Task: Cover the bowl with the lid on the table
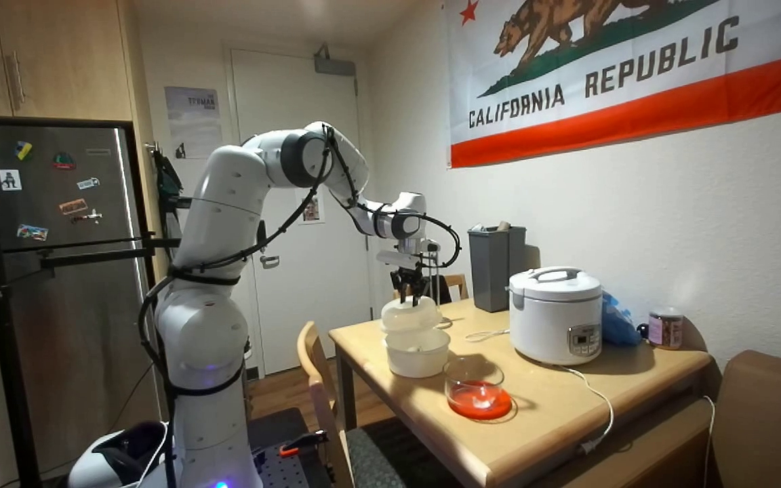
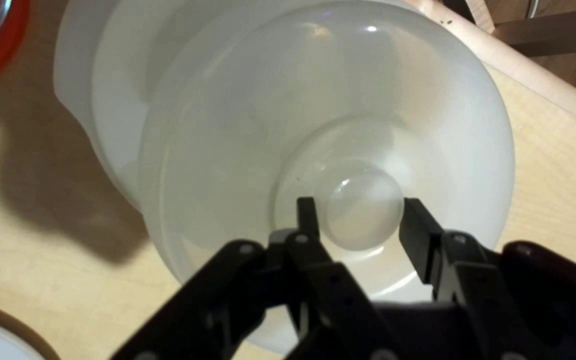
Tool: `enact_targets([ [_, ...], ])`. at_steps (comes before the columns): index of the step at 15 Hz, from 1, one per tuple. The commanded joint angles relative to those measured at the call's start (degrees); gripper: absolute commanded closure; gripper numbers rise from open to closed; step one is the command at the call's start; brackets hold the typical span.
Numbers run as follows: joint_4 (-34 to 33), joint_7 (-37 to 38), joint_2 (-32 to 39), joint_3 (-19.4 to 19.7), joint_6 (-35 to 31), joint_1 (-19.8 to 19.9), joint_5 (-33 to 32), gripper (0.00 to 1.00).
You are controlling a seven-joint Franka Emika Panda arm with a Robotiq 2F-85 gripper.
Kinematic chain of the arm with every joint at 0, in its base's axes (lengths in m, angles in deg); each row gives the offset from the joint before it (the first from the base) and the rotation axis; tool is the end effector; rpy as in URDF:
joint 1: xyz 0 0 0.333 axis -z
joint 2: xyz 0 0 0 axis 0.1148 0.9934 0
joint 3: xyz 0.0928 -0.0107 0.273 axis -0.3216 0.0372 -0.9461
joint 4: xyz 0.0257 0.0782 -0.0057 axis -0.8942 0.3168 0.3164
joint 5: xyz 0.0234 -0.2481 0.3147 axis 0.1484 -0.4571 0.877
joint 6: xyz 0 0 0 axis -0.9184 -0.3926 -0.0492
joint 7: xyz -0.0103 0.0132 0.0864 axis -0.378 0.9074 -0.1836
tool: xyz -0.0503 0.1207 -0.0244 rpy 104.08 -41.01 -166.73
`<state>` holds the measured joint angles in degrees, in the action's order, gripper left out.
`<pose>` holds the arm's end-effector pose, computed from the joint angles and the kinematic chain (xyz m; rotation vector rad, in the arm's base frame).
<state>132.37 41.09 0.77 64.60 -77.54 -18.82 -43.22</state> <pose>0.5769 0.2717 0.2935 -2.9236 -0.6852 -0.0497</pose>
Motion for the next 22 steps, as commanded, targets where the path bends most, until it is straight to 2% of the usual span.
enact_targets([
  [1,0.1,1.77,-2.54,0.33,3.19,0.09,1.13,0.8],
  [6,0.41,4.25,-3.67,0.94,7.5,0.53,1.98,0.8],
  [16,-1.15,4.16,-0.29,2.88,6.95,1.18,1.42,0.8],
  [22,-2.23,1.71,3.42,2.37,6.92,2.23,3.47,0.8],
])
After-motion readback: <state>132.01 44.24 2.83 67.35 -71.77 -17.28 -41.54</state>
